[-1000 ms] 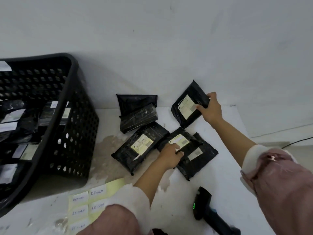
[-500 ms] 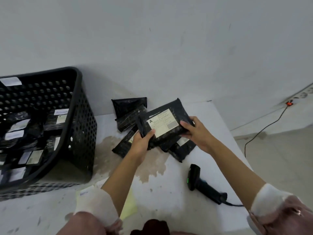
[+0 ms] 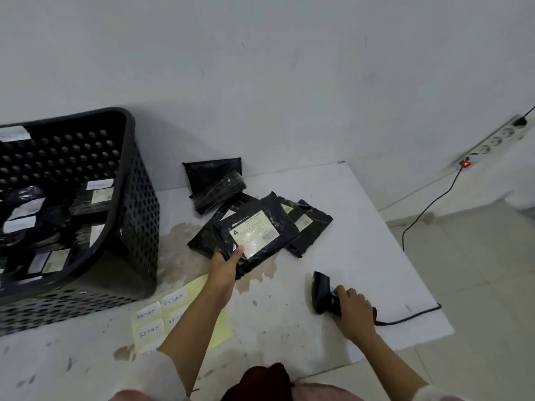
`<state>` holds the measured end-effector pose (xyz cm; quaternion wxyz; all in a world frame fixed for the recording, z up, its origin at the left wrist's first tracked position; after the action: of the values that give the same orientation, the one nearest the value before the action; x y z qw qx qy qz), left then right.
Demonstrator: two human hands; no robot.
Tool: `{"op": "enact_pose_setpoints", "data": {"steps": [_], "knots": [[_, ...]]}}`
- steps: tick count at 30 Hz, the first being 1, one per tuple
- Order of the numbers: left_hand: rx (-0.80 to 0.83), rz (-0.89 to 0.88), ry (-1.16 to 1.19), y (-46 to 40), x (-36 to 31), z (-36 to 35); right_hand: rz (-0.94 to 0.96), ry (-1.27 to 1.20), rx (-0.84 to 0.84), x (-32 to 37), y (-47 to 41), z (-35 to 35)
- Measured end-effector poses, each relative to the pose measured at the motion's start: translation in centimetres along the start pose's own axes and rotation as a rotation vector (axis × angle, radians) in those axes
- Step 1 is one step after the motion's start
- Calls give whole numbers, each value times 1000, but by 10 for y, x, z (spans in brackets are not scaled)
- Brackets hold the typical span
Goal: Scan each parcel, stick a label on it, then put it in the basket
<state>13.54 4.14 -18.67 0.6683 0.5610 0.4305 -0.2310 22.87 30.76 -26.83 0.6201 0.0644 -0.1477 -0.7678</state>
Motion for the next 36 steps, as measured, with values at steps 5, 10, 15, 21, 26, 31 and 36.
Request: {"op": "enact_pose_setpoints", "data": {"steps": [5,10,15,21,26,31,36], "knots": [[-5,-109,-16,8,-5,1,98,-378,43,2,-3,31],[-89,-234,11,8,-19,3,105,-836,-151,27,-3,115],[-175,-299,55,9,-31,4,132,-1114,-135,52,12,172],[-195,-350,58,10,-37,11,150,-1020,-171,61,25,187],[-205,-360,51,9,-36,17,163,-987,-209,60,28,183],[-201,-361,59,9,-35,19,187,-974,-212,60,31,181],[-194,-366,68,9,-34,18,182,-987,-203,60,35,181]]}}
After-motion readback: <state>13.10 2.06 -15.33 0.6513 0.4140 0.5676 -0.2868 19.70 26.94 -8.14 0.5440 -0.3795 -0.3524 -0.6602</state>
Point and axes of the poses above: each hand's wrist, its own y-axis away from the middle knuckle, its own z-axis out of the back of the hand, x = y × z, the point moved 1 cm from there along -y, towards the middle knuckle, and after that the axes turned 7 degrees about -x, right-handed, at the moved point
